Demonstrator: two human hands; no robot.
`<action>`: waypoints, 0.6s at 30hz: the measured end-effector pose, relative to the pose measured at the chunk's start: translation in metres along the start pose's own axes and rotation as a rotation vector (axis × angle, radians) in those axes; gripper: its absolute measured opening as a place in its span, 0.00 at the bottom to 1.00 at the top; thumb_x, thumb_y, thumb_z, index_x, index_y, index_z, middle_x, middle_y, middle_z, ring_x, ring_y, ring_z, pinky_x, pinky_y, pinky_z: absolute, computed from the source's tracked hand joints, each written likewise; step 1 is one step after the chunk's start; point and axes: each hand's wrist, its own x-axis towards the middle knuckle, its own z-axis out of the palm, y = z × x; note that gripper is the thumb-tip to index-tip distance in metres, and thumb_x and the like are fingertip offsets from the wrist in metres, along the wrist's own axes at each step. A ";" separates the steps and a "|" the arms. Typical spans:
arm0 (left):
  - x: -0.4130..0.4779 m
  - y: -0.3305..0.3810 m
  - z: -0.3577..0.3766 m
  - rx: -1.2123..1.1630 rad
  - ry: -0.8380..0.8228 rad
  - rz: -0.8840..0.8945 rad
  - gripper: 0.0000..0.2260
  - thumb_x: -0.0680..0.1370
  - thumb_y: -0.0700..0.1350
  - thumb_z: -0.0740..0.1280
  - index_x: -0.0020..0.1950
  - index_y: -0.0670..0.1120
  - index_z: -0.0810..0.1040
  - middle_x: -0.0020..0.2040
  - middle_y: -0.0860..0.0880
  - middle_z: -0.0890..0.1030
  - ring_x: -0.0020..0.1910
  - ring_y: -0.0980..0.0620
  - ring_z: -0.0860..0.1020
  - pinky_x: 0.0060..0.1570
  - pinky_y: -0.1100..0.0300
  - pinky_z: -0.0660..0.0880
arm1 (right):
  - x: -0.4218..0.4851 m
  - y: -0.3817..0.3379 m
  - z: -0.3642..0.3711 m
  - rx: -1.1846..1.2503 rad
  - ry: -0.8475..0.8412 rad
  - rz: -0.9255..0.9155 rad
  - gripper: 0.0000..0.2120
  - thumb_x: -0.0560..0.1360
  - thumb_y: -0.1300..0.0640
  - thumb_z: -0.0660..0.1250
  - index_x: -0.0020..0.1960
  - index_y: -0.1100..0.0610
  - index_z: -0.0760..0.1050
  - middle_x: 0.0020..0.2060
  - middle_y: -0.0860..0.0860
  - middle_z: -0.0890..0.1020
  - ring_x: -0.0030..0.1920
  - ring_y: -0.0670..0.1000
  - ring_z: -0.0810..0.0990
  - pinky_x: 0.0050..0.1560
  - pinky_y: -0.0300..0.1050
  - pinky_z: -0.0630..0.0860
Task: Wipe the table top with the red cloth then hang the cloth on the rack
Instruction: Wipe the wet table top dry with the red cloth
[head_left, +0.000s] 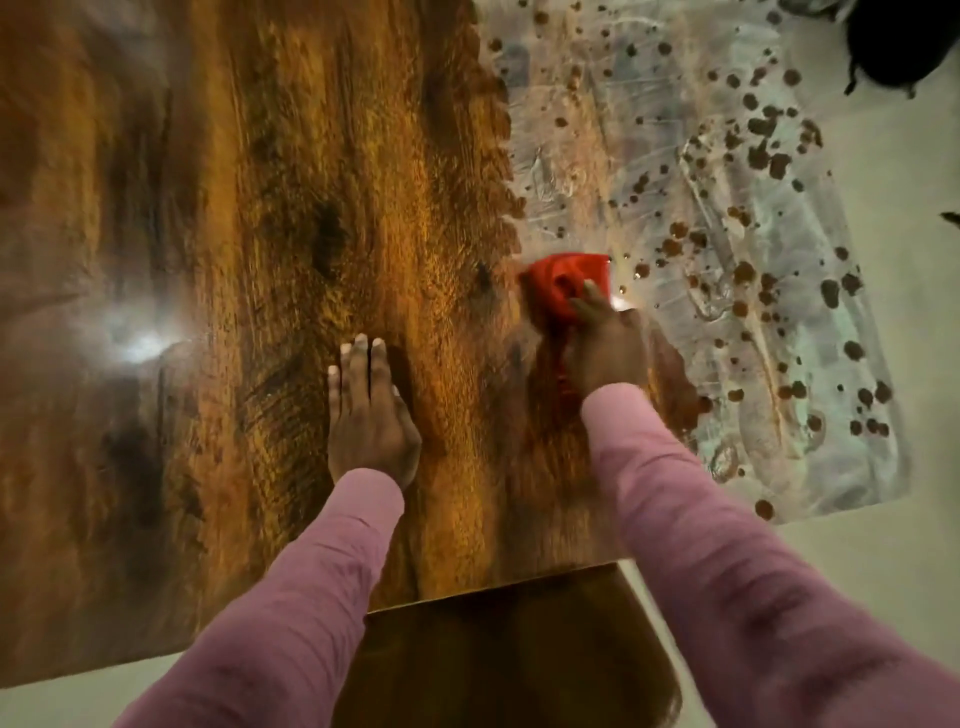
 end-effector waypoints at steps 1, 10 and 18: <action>0.002 0.001 0.000 0.000 0.006 -0.033 0.23 0.82 0.42 0.49 0.77 0.43 0.53 0.78 0.44 0.54 0.77 0.47 0.48 0.74 0.56 0.39 | 0.016 0.018 -0.008 0.130 0.060 0.170 0.17 0.80 0.58 0.58 0.68 0.55 0.70 0.60 0.55 0.76 0.61 0.59 0.73 0.52 0.44 0.72; 0.043 0.040 0.008 0.097 0.032 -0.109 0.24 0.80 0.42 0.50 0.77 0.43 0.52 0.78 0.44 0.52 0.77 0.46 0.48 0.75 0.52 0.43 | 0.031 -0.056 0.012 0.162 0.007 0.036 0.19 0.69 0.59 0.64 0.60 0.51 0.75 0.60 0.56 0.76 0.53 0.61 0.75 0.53 0.51 0.76; 0.139 0.091 0.014 0.094 0.098 0.029 0.25 0.79 0.42 0.51 0.76 0.40 0.54 0.77 0.41 0.54 0.76 0.43 0.49 0.74 0.53 0.41 | 0.095 0.026 -0.013 0.054 0.046 0.117 0.21 0.70 0.60 0.64 0.62 0.48 0.74 0.63 0.53 0.76 0.56 0.60 0.74 0.55 0.52 0.74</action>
